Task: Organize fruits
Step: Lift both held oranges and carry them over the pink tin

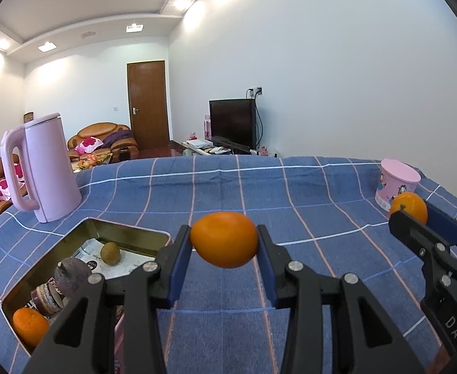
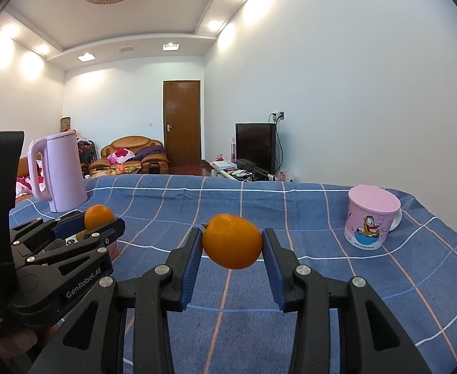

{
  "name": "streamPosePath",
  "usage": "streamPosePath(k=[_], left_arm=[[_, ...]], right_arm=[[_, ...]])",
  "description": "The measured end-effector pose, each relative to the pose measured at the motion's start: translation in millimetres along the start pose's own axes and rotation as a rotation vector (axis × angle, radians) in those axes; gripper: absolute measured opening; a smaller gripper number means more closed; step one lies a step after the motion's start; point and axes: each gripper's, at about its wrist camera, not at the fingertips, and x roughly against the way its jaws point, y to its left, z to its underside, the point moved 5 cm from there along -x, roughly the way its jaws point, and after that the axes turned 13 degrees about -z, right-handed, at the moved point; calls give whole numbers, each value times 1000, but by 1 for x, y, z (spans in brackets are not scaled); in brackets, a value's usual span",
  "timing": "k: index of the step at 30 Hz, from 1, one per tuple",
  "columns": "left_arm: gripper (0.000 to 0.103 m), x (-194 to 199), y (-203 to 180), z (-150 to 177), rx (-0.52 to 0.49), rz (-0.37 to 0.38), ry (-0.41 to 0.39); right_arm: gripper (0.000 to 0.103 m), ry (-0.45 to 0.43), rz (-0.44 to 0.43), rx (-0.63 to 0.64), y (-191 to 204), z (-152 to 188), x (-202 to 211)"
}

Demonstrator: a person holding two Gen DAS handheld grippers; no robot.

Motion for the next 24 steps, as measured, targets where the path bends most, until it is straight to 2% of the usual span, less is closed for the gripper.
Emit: streamPosePath(k=[17, 24], left_arm=[[43, 9, 19, 9, 20, 13, 27], [43, 13, 33, 14, 16, 14, 37]], right_arm=[[41, 11, -11, 43, 23, 1, 1], [41, 19, -51, 58, 43, 2, -3]])
